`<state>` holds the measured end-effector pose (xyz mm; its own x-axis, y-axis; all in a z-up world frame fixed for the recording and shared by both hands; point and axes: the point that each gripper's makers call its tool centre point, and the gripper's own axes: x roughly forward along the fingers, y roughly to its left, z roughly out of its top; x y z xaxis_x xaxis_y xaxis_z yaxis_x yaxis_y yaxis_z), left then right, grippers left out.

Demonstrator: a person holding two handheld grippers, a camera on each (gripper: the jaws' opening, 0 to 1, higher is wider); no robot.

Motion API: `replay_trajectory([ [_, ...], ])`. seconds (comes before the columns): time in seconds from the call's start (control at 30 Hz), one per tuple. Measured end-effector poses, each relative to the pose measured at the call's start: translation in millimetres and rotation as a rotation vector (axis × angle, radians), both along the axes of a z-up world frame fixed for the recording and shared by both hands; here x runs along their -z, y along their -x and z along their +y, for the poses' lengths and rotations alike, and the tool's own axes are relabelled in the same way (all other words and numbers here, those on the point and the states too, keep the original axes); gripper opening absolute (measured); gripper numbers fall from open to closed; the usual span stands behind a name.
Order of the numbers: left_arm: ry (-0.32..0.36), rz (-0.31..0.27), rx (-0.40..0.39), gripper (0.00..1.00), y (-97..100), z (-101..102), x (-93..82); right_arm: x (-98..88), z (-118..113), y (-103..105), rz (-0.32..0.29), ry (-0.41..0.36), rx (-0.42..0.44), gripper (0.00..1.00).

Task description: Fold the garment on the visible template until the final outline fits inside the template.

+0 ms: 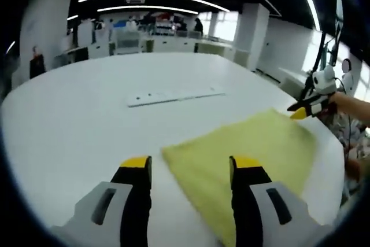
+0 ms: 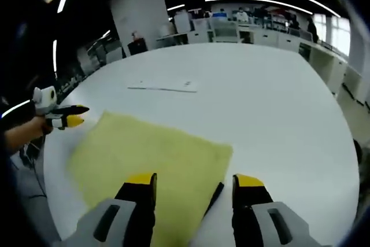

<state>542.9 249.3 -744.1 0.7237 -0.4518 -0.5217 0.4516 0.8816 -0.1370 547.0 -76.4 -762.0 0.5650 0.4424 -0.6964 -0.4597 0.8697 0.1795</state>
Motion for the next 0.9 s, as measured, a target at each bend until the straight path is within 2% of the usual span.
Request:
replay_trajectory([
  [0.3, 0.03, 0.003, 0.057, 0.6, 37.1, -7.3, -1.1, -10.9, 0.0, 40.8, 0.006, 0.002, -0.089, 0.49],
  [0.63, 0.032, 0.042, 0.101, 0.55, 82.1, -8.0, 6.5, -5.3, -5.8, 82.2, 0.026, 0.01, -0.134, 0.45],
  [0.9, 0.041, 0.057, 0.092, 0.53, 102.1, -7.1, 13.8, 1.5, -10.6, 113.5, 0.05, -0.014, -0.138, 0.4],
])
